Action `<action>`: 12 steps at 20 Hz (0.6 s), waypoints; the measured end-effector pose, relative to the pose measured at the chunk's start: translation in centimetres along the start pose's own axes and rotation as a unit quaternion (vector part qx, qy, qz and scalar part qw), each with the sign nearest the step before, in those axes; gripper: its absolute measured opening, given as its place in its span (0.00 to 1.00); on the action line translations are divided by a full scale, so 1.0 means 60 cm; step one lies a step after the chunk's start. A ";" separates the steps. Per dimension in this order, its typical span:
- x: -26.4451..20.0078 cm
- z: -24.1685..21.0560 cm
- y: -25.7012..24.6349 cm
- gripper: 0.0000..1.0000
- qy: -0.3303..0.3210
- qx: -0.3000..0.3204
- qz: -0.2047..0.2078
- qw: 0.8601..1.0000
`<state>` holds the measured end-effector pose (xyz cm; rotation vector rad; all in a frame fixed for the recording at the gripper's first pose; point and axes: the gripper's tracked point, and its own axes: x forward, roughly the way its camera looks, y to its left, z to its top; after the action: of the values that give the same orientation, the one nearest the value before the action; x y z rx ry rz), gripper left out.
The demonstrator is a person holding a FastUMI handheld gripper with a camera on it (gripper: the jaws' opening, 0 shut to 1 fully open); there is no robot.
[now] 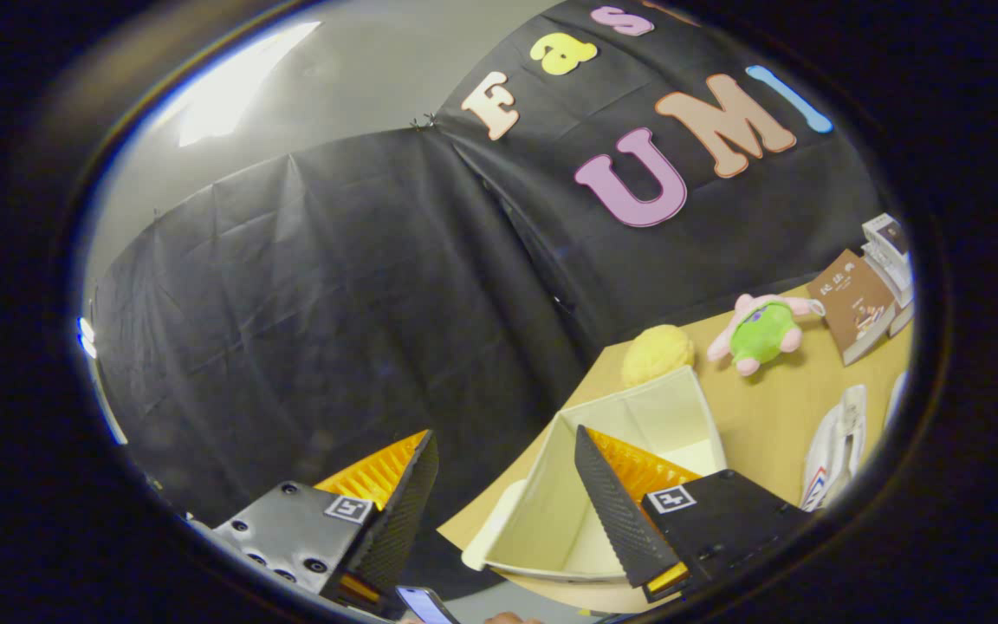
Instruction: Open the storage box then place both shoes into the box .Put the left shoe in first, then the right shoe, with the right side of both shoes facing outward in a uniform manner.
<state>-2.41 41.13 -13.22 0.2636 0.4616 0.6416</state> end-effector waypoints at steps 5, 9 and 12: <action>-0.037 -0.004 -0.108 0.99 0.029 -0.082 -0.078 0.993; -0.081 -0.008 -0.200 0.99 0.060 -0.132 -0.139 0.980; -0.115 -0.009 -0.264 0.99 0.074 -0.160 -0.182 0.967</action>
<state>0.59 24.59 -17.35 -0.1763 0.5251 0.3683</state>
